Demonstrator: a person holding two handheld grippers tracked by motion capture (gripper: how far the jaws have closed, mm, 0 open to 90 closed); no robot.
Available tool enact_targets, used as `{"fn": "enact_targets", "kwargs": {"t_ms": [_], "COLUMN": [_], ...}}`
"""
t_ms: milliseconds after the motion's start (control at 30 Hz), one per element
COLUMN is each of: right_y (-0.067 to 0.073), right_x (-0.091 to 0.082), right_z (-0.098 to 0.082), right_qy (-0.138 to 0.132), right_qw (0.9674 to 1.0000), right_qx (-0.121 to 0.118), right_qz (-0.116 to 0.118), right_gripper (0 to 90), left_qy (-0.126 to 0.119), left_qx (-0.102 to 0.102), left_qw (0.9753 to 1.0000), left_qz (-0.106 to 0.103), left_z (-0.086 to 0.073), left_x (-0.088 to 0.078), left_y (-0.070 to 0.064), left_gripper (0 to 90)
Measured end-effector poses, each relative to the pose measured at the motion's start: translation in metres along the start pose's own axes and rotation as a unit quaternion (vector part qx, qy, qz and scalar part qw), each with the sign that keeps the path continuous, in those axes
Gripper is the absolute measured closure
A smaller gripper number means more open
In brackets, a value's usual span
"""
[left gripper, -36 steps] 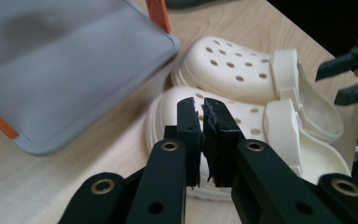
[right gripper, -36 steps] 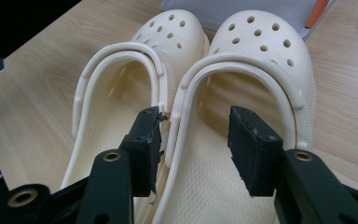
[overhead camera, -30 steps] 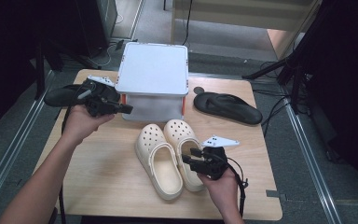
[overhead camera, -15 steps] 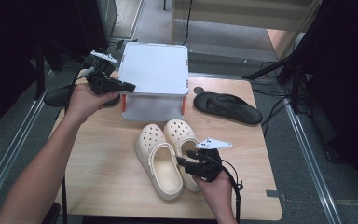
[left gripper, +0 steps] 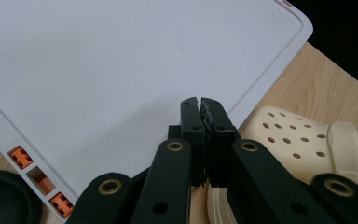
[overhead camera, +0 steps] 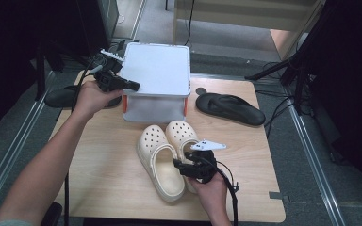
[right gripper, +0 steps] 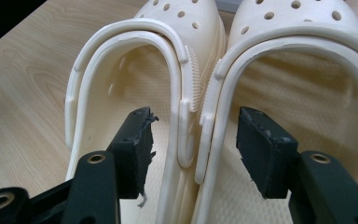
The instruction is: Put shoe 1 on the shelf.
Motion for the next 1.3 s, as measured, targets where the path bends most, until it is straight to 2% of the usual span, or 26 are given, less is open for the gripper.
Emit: {"fn": "enact_targets", "kwargs": {"t_ms": [467,633,733,1000,1200,1300], "right_y": [0.001,0.003,0.002,0.0,0.0,0.002], "right_x": [0.019,0.028,0.032,0.029,0.027,0.025], "right_z": [0.004,0.006,0.007,0.009,0.014,0.02], "right_qy": [0.001,-0.001,-0.002,-0.001,0.003,0.002], "right_qw": [0.9999,0.9996,0.9992,0.9986,0.9983,0.9988], "right_qx": [0.004,0.006,0.004,0.028,0.032,0.033], "right_qz": [-0.015,-0.027,-0.04,-0.045,-0.049,-0.037], "right_gripper": [47.6,52.0,59.3,65.7,66.8,66.8], "left_qy": [-0.002,-0.001,-0.001,0.001,0.004,0.004], "left_qx": [-0.002,-0.001,0.0,0.003,0.005,0.005], "left_qw": [1.0,1.0,1.0,1.0,0.9999,0.9999], "left_qz": [0.003,0.003,0.003,0.008,0.01,0.011], "left_z": [0.0,-0.001,-0.001,0.0,0.0,0.0], "left_x": [0.001,0.0,0.001,0.001,0.001,0.001], "left_y": [0.001,0.001,0.001,0.0,-0.001,0.0], "left_gripper": [89.6,89.7,89.7,89.8,90.0,90.0]}}
Point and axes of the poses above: each handheld gripper's, and its own axes: x roughly forward along the jaws, z roughly out of its top, y roughly to its left, the point moved 5 cm from there along x, roughly forward along the jaws, and after that the axes turned 10 degrees about x, right-handed, at the moved point
